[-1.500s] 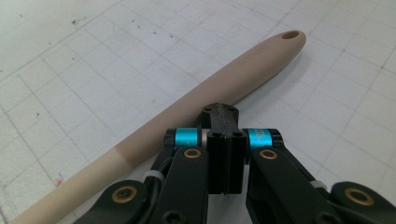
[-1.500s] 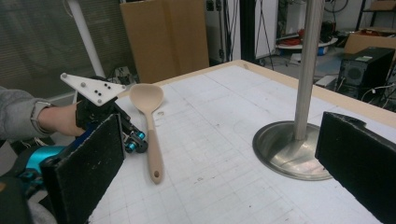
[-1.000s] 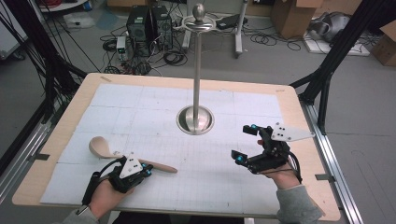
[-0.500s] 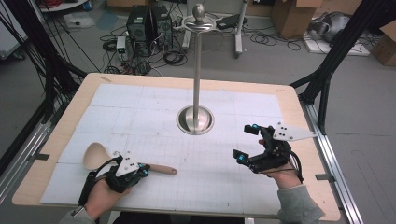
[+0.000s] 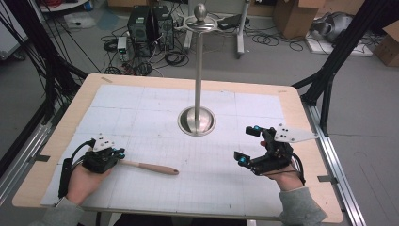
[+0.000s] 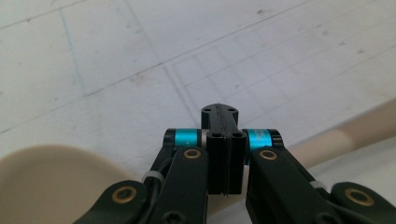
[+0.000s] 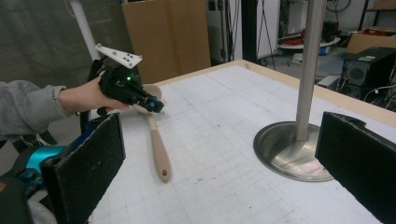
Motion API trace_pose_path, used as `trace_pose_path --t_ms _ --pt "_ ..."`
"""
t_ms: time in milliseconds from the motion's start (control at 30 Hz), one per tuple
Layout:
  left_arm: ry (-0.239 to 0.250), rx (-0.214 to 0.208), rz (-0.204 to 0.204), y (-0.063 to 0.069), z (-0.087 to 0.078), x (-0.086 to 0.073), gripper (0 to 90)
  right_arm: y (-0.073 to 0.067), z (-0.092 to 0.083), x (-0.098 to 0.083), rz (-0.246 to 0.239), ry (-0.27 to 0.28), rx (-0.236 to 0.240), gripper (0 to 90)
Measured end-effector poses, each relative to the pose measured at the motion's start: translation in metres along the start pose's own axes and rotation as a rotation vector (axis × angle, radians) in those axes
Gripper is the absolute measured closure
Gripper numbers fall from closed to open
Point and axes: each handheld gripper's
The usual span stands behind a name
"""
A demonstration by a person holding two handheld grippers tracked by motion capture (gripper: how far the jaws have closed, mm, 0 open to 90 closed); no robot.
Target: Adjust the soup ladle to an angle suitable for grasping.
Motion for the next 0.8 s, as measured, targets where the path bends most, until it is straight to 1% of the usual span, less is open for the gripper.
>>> trace_pose_path --t_ms 33,67,100,167,200,233,267,333,367,400,433,533,633,667,700,800 --pt "0.0 0.0 0.0 0.0 0.0 0.0 89.9 0.0 0.0 0.0 0.0 -0.002 0.001 0.4" --pt "-0.019 0.004 -0.01 -0.002 0.001 -0.001 89.9 0.0 0.0 0.0 0.0 -0.002 0.001 0.4" --pt "-0.046 0.013 -0.028 -0.006 0.002 -0.001 89.9 0.0 0.0 0.0 -0.002 -0.004 0.001 0.3" --pt "-0.066 0.015 -0.044 -0.009 0.005 -0.003 89.9 0.0 0.0 0.0 -0.001 -0.002 0.001 0.4" --pt "-0.079 0.015 -0.042 -0.01 0.007 -0.005 89.9 0.0 0.0 0.0 0.0 -0.002 0.001 0.4" --pt "-0.07 0.009 -0.043 -0.01 0.007 -0.006 89.9 0.0 0.0 0.0 0.0 -0.002 0.001 0.3" --pt "-0.074 0.008 -0.043 -0.01 0.006 -0.006 90.0 0.0 0.0 0.0 -0.001 -0.003 0.0 0.4" --pt "-0.081 0.024 -0.045 -0.007 0.006 -0.005 89.9 -0.001 0.0 0.0 -0.001 -0.004 0.002 0.4" --pt "-0.085 0.035 -0.035 -0.006 0.006 -0.005 90.0 -0.001 0.0 0.0 -0.002 -0.003 0.003 0.4" --pt "-0.085 0.035 -0.035 -0.006 0.006 -0.005 90.0 -0.002 0.0 0.0 0.002 -0.004 0.003 0.3" --pt "-0.1 0.04 -0.033 -0.004 0.004 -0.005 90.0 -0.001 0.0 0.0 0.0 -0.003 0.002 0.4" --pt "-0.095 0.046 -0.035 -0.002 0.0 -0.007 90.0 -0.001 -0.001 0.0 -0.002 0.002 0.006 0.3" --pt "-0.102 0.056 -0.026 0.001 -0.002 -0.007 90.0 -0.001 -0.001 0.0 0.002 0.005 0.004 0.3" --pt "-0.111 0.074 -0.011 0.004 -0.005 -0.008 90.0 0.0 -0.001 0.001 0.002 0.006 0.004 0.3" --pt "-0.115 0.076 -0.005 0.005 -0.006 -0.008 90.0 0.0 -0.002 0.001 0.001 0.005 0.005 0.4" --pt "-0.121 0.081 -0.004 0.007 -0.009 -0.009 90.0 0.0 -0.002 0.001 -0.001 0.009 0.005 0.3"
Point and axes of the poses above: each handheld gripper's, and its own axes: z roughly forward along the jaws, x roughly out of its top, y roughly to its right, and after that the axes turned 1 degree about z, right-handed
